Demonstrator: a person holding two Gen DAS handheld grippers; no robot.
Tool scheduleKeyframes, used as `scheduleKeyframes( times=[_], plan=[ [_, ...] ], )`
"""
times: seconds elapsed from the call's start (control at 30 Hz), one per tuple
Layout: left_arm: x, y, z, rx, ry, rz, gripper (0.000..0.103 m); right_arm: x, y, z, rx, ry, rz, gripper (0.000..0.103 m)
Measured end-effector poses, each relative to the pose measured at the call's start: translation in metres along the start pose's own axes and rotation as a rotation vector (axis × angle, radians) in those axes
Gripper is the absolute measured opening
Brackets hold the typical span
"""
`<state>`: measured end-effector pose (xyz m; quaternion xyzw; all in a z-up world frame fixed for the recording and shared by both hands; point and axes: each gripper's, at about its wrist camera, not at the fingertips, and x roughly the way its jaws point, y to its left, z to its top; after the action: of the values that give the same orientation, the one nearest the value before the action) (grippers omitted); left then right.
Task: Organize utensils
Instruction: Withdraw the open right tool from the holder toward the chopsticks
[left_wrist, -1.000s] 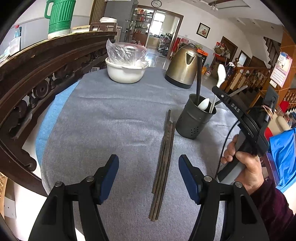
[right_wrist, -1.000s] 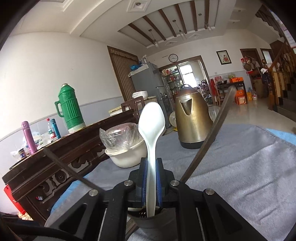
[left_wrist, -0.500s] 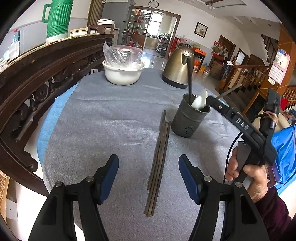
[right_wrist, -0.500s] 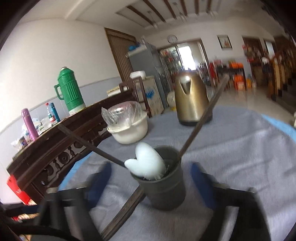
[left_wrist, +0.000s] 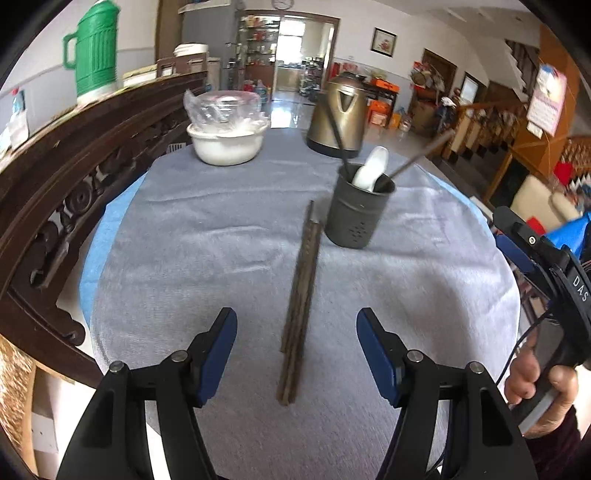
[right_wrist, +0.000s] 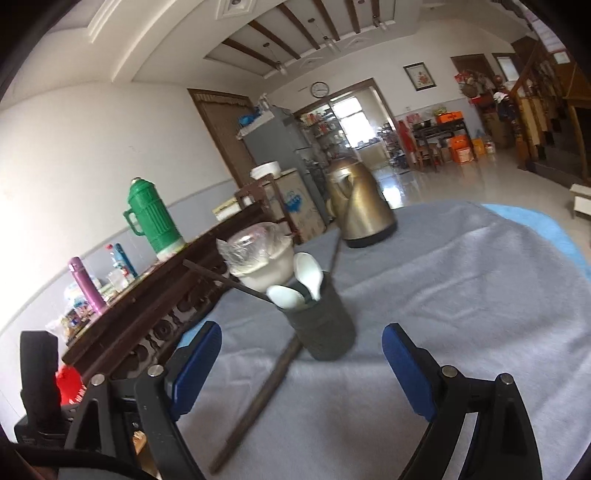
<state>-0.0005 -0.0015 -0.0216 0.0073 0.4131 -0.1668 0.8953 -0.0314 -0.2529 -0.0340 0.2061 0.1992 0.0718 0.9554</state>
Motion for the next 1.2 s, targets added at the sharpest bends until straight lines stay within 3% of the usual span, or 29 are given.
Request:
scheduleKeyframes(
  times=[0.2,0.4,0.73,0.83,1.03,1.1,1.17,1.2],
  plan=[
    [-0.002,-0.016,-0.006,0.057,0.024,0.023,0.068,-0.028,-0.023,-0.009,0.028,0.022,-0.062,0.091],
    [0.003,-0.030,-0.010,0.125,0.067,0.080,0.068,-0.050,-0.043,-0.022,0.042,-0.016,-0.078,0.091],
    [0.007,-0.050,0.014,0.148,0.033,0.202,0.068,-0.084,-0.074,-0.025,0.080,-0.082,0.002,0.091],
    [0.014,-0.055,0.021,0.172,0.039,0.237,0.068,-0.091,-0.085,-0.025,0.103,-0.079,0.021,0.091],
    [0.029,-0.041,0.022,0.125,0.084,0.288,0.068,-0.098,-0.095,-0.023,0.126,-0.023,0.072,0.088],
    [0.032,-0.031,0.020,0.101,0.096,0.302,0.068,-0.095,-0.093,-0.021,0.127,0.017,0.097,0.078],
    [0.035,-0.023,0.020,0.076,0.107,0.298,0.068,-0.089,-0.088,-0.017,0.130,0.069,0.112,0.052],
    [0.039,-0.019,0.018,0.060,0.118,0.287,0.068,-0.085,-0.084,-0.016,0.125,0.096,0.115,0.048]
  ],
)
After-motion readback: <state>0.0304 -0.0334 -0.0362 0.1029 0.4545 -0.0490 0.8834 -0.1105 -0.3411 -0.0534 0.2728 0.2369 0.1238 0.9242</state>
